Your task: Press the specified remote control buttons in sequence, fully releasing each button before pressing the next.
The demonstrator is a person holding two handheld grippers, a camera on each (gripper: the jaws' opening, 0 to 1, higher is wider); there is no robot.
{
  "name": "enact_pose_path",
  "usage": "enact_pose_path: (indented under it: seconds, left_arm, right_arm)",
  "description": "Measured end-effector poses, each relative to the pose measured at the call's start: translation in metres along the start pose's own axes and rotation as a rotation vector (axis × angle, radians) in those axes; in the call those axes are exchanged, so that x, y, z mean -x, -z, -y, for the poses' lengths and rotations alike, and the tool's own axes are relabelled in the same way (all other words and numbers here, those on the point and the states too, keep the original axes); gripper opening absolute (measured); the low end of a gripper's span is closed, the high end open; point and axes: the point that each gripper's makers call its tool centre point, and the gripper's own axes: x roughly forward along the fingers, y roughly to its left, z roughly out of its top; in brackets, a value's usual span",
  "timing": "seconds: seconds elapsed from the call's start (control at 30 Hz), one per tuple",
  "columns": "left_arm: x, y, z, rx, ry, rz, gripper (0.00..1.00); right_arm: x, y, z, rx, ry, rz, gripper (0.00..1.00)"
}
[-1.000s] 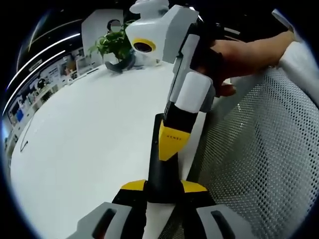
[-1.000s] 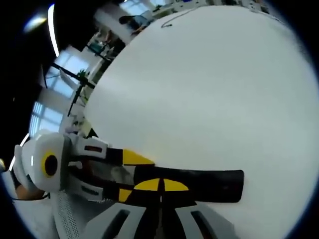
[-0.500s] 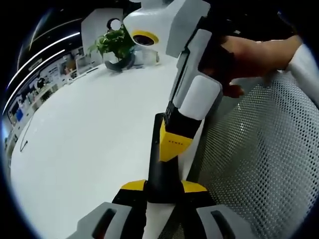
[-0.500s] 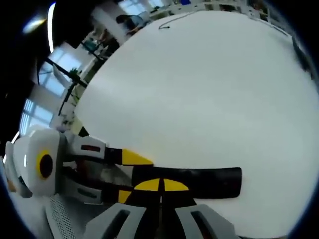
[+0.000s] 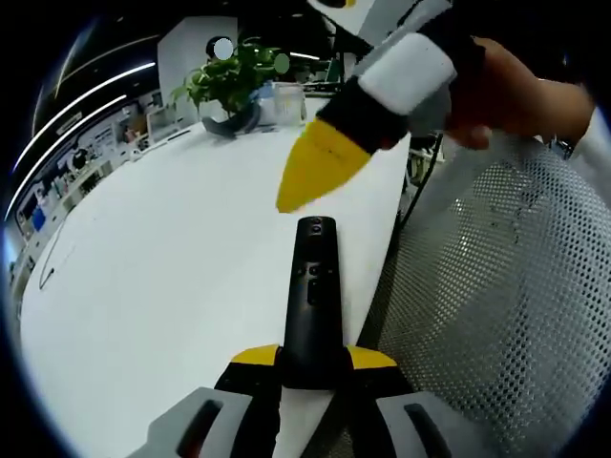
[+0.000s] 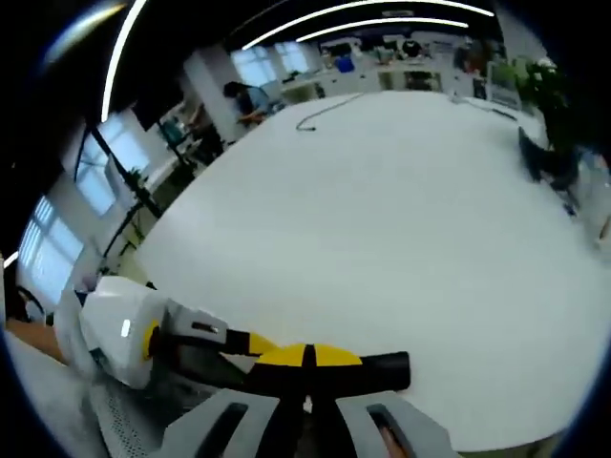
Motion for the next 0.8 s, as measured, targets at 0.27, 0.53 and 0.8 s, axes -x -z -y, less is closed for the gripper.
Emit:
enact_pose_path:
  seconds: [0.27, 0.53, 0.8]
  left_arm:
    - [-0.001, 0.000, 0.000, 0.004, -0.003, 0.000, 0.24]
    - [-0.001, -0.001, 0.000, -0.006, 0.003, -0.029, 0.24]
    - [-0.002, 0.000, -0.001, -0.006, 0.004, -0.054, 0.24]
  right_arm:
    - [0.042, -0.038, 0.028, 0.010, 0.105, 0.232, 0.07]
    - [0.062, -0.052, 0.040, 0.063, 0.092, 0.434, 0.45]
    - [0.081, -0.069, 0.067, 0.055, 0.233, 0.597, 0.71]
